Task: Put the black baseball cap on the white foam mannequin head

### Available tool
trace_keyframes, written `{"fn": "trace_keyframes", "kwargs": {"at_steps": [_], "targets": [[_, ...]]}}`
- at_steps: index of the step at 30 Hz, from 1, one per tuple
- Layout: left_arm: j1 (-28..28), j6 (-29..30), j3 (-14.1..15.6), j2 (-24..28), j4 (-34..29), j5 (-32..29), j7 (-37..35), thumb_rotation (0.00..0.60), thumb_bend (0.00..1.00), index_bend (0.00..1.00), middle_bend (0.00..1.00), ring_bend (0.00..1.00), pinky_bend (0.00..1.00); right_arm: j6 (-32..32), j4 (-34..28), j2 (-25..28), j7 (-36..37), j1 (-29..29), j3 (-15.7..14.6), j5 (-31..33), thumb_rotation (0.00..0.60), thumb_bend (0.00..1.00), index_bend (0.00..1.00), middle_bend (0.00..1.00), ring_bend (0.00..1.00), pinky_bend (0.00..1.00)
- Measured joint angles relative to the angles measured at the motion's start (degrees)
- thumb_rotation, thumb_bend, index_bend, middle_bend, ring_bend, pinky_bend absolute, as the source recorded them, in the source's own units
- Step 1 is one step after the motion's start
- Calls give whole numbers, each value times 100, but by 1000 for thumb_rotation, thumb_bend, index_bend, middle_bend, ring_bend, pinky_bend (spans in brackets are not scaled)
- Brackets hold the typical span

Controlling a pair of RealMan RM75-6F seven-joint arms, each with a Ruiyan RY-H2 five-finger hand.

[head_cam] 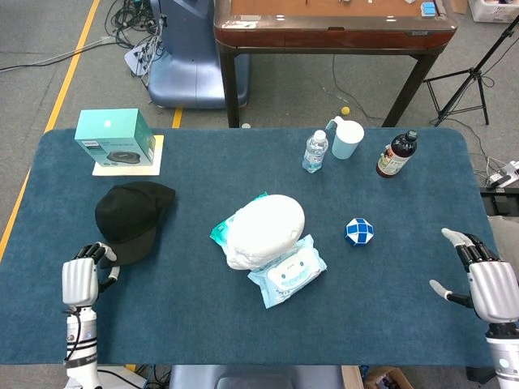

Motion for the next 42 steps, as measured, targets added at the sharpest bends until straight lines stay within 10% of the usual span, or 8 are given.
{"fn": "trace_keyframes", "kwargs": {"at_steps": [42], "targets": [[-1031,1451,-370,639,719,889,-46,600,429,821,588,493,497,72,3,16,51,-31,10,-29,600,0,164,233,180,416]]}}
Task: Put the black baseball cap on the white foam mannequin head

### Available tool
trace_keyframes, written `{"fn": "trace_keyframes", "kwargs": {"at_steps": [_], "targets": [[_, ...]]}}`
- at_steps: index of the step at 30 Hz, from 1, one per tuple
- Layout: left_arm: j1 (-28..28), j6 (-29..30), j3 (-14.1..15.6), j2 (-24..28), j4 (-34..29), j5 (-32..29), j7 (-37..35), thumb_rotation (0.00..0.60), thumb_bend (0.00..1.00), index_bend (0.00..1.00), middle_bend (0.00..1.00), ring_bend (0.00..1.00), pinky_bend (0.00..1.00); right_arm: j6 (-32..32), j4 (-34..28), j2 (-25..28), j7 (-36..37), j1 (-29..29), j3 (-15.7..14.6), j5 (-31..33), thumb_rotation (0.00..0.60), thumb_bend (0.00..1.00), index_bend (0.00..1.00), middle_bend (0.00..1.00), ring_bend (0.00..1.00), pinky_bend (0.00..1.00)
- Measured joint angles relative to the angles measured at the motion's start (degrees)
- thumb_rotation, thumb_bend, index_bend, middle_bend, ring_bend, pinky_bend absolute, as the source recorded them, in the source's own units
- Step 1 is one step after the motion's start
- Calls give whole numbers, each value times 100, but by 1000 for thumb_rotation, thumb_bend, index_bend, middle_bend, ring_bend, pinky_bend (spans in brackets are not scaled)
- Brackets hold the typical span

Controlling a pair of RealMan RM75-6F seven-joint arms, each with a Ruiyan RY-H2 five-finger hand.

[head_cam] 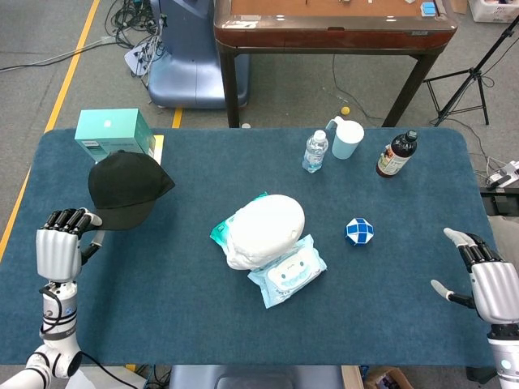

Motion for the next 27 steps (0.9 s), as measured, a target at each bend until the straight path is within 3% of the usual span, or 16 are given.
{"fn": "trace_keyframes", "kwargs": {"at_steps": [12,27], "targets": [[-309,150,-257,252,-379,-48,152,600,429,855,612,505,506,-10,10,9,35,0,28,53,600,0,164,233,180,416],[-835,410,-449,797,-2352,530,918,600,429,865,625,514,508,-23,53,29,153,-6,99,190,600,0,164,233,181,416]]}}
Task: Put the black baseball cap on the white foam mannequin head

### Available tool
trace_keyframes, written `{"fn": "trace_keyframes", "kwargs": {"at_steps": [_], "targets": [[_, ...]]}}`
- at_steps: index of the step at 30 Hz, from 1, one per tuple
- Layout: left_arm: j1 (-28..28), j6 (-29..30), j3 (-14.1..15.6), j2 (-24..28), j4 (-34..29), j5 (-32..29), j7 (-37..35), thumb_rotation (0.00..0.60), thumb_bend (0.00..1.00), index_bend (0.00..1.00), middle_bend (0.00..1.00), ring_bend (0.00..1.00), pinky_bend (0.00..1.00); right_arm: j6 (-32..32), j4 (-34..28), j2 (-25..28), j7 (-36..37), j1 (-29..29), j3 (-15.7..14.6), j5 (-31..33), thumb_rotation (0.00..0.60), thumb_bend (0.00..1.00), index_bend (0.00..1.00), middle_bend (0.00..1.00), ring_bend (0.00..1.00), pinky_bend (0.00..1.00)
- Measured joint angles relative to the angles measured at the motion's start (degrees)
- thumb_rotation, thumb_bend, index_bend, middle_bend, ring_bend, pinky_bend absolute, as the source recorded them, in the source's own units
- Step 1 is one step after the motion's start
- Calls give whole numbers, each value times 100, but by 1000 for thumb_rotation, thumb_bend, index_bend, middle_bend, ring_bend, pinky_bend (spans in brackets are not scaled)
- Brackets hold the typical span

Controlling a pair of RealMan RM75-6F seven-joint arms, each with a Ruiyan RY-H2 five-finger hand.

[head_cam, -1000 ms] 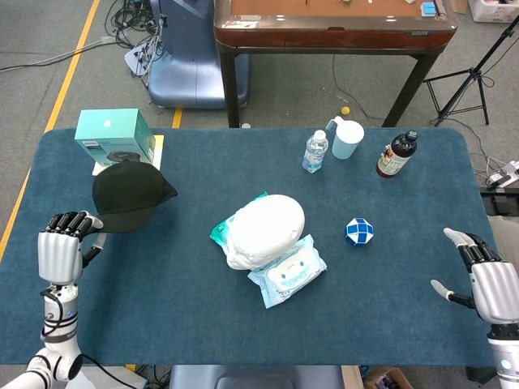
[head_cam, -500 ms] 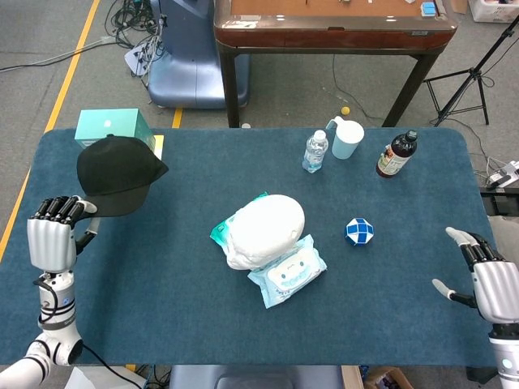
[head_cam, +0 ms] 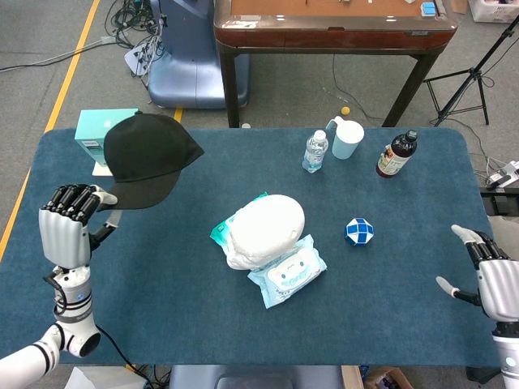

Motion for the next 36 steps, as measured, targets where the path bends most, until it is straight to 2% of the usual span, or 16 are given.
{"fn": "trace_keyframes", "kwargs": {"at_steps": [7,15,22,29,36], "targets": [[-346,-102,-14,14,-656,402,473,600,429,868,630,517,510,2,48,40,175,-16,61,107,600,0,164,233,180,416],[-569,-154,121,-222,-909,838,702,600,429,869,634,523,512,15,112,84,385,-48,145,262,600,0,164,233,181,416],[-664,-184,161,-589,-1190,1036,1261,600,429,871,636,524,512,-51,187,109,554,-49,219,409,600,0,178,233,180,416],[-777,-314,232,-937,-1218,1164,1438,600,429,871,636,524,512,-128,257,137,694,-56,280,577,600,0,178,233,180,416],[-792,-303,352,-1211,-882,1300,1474,600,429,871,638,524,512,-196,313,191,853,-80,337,705,600,0,178,233,180,416]]}}
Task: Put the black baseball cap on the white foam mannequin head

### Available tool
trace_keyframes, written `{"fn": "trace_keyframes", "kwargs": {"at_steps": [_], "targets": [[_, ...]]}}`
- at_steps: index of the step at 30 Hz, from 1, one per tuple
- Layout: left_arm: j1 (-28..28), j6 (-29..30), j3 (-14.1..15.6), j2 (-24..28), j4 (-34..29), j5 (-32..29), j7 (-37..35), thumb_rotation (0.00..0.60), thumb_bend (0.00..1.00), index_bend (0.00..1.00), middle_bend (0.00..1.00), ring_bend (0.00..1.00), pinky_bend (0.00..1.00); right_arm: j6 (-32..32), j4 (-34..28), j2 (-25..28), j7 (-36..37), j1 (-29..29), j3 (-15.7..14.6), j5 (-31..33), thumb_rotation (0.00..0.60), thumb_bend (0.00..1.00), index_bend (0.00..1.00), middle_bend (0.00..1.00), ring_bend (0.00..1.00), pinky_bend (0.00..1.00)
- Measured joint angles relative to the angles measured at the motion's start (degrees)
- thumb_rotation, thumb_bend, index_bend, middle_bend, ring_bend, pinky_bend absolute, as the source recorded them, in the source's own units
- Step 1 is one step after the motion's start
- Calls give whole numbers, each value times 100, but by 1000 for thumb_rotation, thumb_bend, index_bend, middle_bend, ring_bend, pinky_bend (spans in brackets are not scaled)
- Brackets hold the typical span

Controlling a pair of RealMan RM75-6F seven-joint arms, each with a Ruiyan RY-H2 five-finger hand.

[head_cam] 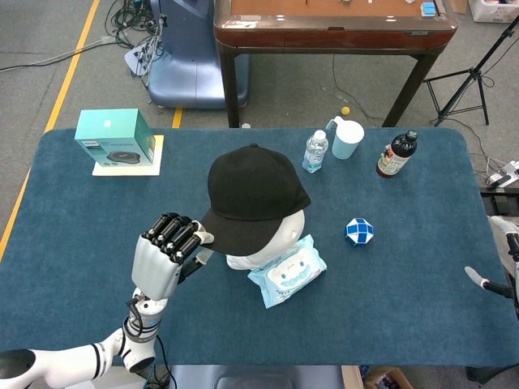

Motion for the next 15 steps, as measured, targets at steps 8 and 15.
{"fn": "trace_keyframes", "kwargs": {"at_steps": [8,15], "targets": [[50,96,223,-279,332,226,39,600,429,872,640,524,512,-141,35,13,22,31,30,96,600,0,178,233,180,416],[157,135,366,-437,581,261,11,600,429,872,640,524,512,-240,58,17,34,58,46,150,600,0,178,233,180,416]]}}
